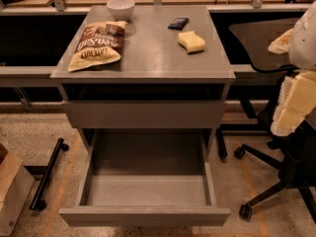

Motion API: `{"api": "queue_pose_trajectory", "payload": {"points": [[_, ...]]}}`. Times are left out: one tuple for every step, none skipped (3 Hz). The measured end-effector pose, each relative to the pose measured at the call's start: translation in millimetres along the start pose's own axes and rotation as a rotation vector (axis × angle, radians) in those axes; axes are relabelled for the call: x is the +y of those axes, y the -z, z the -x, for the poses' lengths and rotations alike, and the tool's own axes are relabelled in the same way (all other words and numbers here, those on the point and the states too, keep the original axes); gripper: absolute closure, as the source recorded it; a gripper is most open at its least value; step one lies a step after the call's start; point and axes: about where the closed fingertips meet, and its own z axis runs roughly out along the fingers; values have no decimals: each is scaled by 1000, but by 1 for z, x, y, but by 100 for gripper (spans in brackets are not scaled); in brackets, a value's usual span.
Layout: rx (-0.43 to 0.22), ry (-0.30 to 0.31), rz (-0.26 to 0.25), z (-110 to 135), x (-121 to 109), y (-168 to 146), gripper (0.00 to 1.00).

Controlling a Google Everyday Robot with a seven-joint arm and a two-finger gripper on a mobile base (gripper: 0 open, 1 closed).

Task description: Place brown chip bag into middle drawer

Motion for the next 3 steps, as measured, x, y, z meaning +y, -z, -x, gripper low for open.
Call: {"api": "queue_pose_trajectory", "payload": {"points": [[0,0,0,0,0,0,0],[-51,20,-12,19,-10,-2,0],[-120,61,-19,53,-24,-7,0]]}}
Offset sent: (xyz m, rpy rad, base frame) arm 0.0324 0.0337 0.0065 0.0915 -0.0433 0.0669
